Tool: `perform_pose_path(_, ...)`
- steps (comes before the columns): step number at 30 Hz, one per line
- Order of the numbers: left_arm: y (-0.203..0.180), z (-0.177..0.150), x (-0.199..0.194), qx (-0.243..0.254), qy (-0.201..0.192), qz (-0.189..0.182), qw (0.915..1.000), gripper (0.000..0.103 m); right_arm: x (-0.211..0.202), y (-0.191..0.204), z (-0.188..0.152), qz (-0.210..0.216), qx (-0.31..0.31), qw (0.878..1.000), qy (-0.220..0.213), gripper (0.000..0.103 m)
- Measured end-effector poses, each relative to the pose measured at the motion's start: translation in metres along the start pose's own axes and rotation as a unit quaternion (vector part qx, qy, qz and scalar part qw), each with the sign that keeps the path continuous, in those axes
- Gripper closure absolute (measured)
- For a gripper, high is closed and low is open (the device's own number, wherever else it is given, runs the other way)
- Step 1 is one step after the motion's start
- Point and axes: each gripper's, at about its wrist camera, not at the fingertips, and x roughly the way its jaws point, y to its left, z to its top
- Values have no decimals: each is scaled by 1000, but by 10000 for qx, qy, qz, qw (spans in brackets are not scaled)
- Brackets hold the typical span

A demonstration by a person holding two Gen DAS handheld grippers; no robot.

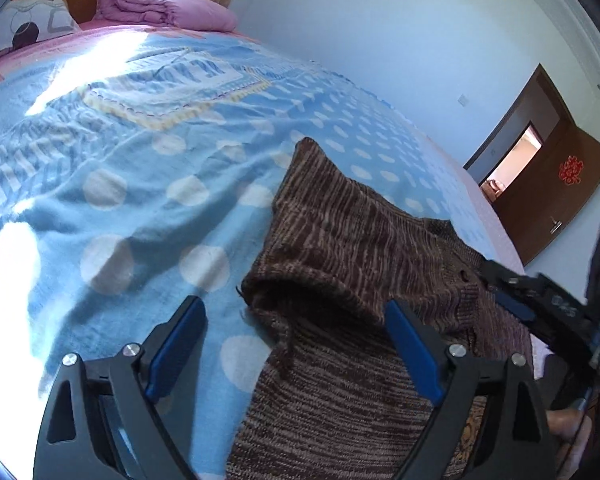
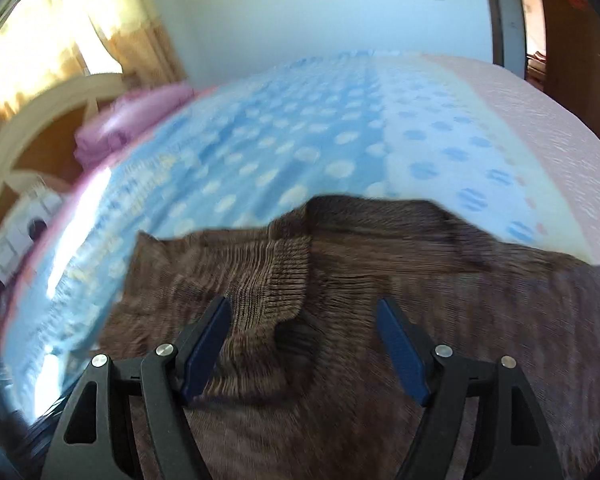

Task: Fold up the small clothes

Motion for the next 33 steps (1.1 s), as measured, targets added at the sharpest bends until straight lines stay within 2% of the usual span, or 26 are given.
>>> perform_pose_path(1,1,-1,0,-31,-27,-68,10000,7,15,5,2,-135,-46,9998,131,40)
perform_pose_path(3,2,-1,-2,-46,-60,-130,9999,6,33,15,6,-305,-178,9994,69,40)
perform_pose_path(4,1,-1,-2,-30,-67,-120,9999,6,38,22,9,-366,-321,9988,60,54)
perform_pose_path(6,0,-1,-4,20,-73,-76,9999,5,42,29,14,-309,-462,9984,141,88)
perform_pose_path(9,1,-1,-4,-10,-95,-102,9999,5,31,32,18,-295,-540,9981,-74,94)
perform_pose_path(12,4,-1,-5,-81,-131,-152,9998,5,-7,25,11,-248,-450,9974,-502,94)
perform_pose_path(14,4,-1,-5,-97,-133,-137,9998,5,-29,23,9,-351,-510,9953,-742,98)
perform_pose_path(16,3,-1,-5,-96,-134,-110,9998,5,-38,21,10,-575,-637,9927,-845,98)
perform_pose_path(19,4,-1,-5,-96,-143,-86,9998,5,-31,7,7,-891,-598,9917,-710,98)
perform_pose_path(23,3,0,-4,-75,-136,-52,9999,5,-18,-22,-3,-786,-339,9958,-332,93)
perform_pose_path(24,3,0,-4,-75,-136,-50,9999,5,-21,-32,-5,-817,-144,9960,-328,87)
perform_pose_path(25,3,0,-4,-78,-140,-56,9999,5,-28,-48,-8,-782,205,9960,-386,71)
perform_pose_path(26,3,0,-4,-79,-140,-58,9999,5,-35,-58,-12,-690,485,9954,-455,59)
perform_pose_path(27,3,0,-4,-75,-138,-51,9999,5,-47,-74,-19,-464,909,9929,-605,40)
perform_pose_path(29,3,-1,-4,-68,-143,-52,9999,5,-67,-93,-35,61,1505,9848,-868,36)
perform_pose_path(30,3,0,-4,-63,-146,-52,9999,5,-74,-98,-43,502,1685,9804,-890,36)
perform_pose_path(31,3,0,-4,-55,-148,-48,9999,5,-78,-97,-49,754,1709,9784,-882,36)
perform_pose_path(33,3,0,-4,-58,-145,-51,9999,5,-79,-82,-55,1003,1520,9800,-798,36)
